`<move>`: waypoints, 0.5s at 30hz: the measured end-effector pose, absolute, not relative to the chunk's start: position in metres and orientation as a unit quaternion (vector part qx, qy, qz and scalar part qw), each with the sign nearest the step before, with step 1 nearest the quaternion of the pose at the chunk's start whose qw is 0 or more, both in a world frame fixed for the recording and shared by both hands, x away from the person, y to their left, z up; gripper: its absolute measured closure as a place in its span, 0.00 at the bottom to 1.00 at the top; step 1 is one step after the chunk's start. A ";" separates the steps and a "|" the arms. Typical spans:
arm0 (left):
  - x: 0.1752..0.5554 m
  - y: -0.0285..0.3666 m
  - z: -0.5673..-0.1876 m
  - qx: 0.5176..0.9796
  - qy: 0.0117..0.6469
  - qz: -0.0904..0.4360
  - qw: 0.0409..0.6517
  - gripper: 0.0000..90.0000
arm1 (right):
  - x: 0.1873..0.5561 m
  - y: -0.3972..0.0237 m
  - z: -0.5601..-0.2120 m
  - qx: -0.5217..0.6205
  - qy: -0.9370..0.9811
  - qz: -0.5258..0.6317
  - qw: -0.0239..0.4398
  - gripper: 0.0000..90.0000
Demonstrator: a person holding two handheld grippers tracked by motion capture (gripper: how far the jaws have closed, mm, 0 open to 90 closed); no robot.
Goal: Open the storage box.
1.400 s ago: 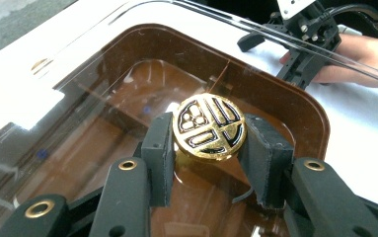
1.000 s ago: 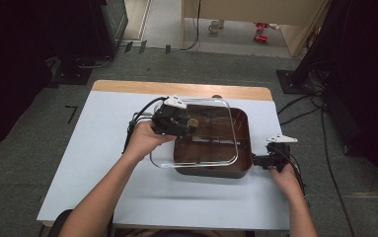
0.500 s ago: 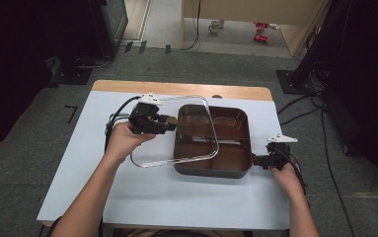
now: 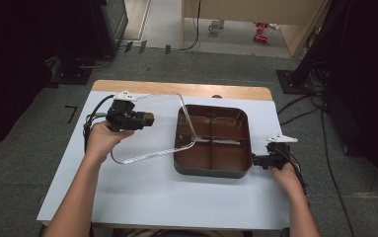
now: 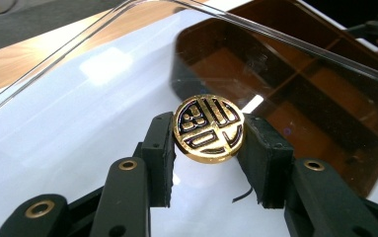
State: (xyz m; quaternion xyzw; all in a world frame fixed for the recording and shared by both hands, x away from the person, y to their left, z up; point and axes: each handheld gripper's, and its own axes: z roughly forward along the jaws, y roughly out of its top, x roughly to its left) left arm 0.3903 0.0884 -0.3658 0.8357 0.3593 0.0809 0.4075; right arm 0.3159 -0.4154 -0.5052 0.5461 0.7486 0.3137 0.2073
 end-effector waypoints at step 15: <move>0.410 0.131 -0.398 0.822 0.414 0.094 0.381 0.66 | 0.316 -0.415 -0.505 0.546 0.748 0.314 0.207 0.00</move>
